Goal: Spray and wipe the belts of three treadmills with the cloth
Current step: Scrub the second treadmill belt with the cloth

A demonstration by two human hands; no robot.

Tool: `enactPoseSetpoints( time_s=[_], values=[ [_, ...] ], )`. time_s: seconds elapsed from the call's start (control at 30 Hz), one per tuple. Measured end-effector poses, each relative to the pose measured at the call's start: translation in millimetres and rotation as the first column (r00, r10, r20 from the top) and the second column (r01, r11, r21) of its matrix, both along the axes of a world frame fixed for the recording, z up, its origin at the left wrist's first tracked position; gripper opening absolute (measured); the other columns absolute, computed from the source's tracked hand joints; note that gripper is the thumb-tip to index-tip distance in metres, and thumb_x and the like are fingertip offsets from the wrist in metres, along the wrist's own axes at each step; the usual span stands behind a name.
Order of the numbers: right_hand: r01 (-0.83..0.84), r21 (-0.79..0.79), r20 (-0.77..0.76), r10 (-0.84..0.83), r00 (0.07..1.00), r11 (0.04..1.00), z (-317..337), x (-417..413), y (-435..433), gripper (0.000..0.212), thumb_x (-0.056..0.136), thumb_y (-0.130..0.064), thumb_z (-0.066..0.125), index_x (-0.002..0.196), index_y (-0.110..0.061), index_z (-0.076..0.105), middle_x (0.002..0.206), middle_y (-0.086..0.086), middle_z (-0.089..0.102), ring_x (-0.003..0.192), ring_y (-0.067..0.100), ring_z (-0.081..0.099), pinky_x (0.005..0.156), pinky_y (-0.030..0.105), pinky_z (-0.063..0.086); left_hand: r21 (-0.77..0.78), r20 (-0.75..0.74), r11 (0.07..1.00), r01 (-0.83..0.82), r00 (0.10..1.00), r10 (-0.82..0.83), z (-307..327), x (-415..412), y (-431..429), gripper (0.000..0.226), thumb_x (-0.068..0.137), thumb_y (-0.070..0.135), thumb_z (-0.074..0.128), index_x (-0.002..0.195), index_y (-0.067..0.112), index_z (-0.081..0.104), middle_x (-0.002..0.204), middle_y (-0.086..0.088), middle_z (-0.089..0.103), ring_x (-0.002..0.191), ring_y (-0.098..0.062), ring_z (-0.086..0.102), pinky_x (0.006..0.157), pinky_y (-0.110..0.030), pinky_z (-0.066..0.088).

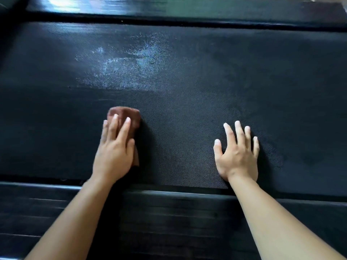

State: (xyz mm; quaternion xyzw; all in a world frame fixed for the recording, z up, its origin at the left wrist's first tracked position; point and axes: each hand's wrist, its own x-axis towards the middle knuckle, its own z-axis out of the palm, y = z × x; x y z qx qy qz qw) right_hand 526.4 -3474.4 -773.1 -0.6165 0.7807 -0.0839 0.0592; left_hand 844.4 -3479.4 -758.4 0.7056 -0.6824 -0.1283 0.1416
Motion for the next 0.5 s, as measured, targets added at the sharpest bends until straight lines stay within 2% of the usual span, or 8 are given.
enactPoseSetpoints(
  time_s=[0.07,0.17,0.27,0.37,0.5],
  values=[
    [0.001,0.002,-0.002,-0.001,1.0,1.0,-0.4,-0.2,-0.3,0.066,0.092,-0.055,0.024,0.152,-0.029,0.033,0.164,0.001,0.019,0.151,0.026,0.012,0.122,0.049,0.005,0.001,0.005,0.997,-0.076,0.997,0.076,1.2,-3.6,-27.8,0.059,0.1,0.023,0.05,0.156,0.019,0.032,0.167,-0.01,0.01,0.153,-0.038,0.003,0.125,-0.044,0.009],
    [-0.001,0.007,-0.01,0.001,1.0,1.0,-0.6,-0.7,-0.4,0.065,0.093,-0.055,0.025,0.152,-0.029,0.032,0.164,0.001,0.019,0.151,0.027,0.012,0.122,0.049,0.005,-0.001,0.03,0.998,-0.066,0.997,0.066,2.9,-32.9,-71.2,0.062,0.1,0.023,0.05,0.157,0.016,0.027,0.166,-0.016,0.007,0.152,-0.041,0.001,0.125,-0.043,0.003],
    [0.003,0.004,-0.006,-0.003,1.0,1.0,0.1,-0.1,-0.3,0.065,0.093,-0.055,0.025,0.152,-0.03,0.032,0.164,0.001,0.019,0.151,0.026,0.012,0.122,0.05,0.005,0.005,0.076,0.999,0.033,0.997,-0.033,3.9,-79.7,-96.6,0.063,0.099,0.026,0.048,0.157,0.013,0.026,0.164,-0.022,0.008,0.151,-0.045,0.003,0.125,-0.043,0.001],
    [0.006,0.018,-0.006,-0.006,1.0,1.0,1.3,-0.3,0.2,0.063,0.093,-0.054,0.025,0.152,-0.031,0.03,0.164,0.0,0.017,0.152,0.025,0.009,0.123,0.048,0.003,-0.001,0.088,0.988,0.156,0.984,-0.156,5.2,-130.5,-88.2,0.063,0.099,0.027,0.048,0.157,0.016,0.026,0.165,-0.02,0.01,0.151,-0.044,0.004,0.124,-0.043,0.003],
    [0.006,0.024,0.01,-0.006,1.0,1.0,1.2,-2.4,-0.1,0.058,0.097,-0.047,0.033,0.153,-0.032,0.031,0.165,-0.001,0.016,0.152,0.024,0.007,0.123,0.047,0.002,-0.017,0.045,0.952,0.305,0.952,-0.304,2.7,-164.4,-39.7,0.063,0.095,0.026,0.051,0.155,0.018,0.032,0.164,-0.016,0.02,0.151,-0.043,0.011,0.123,-0.049,0.018]
  ],
)
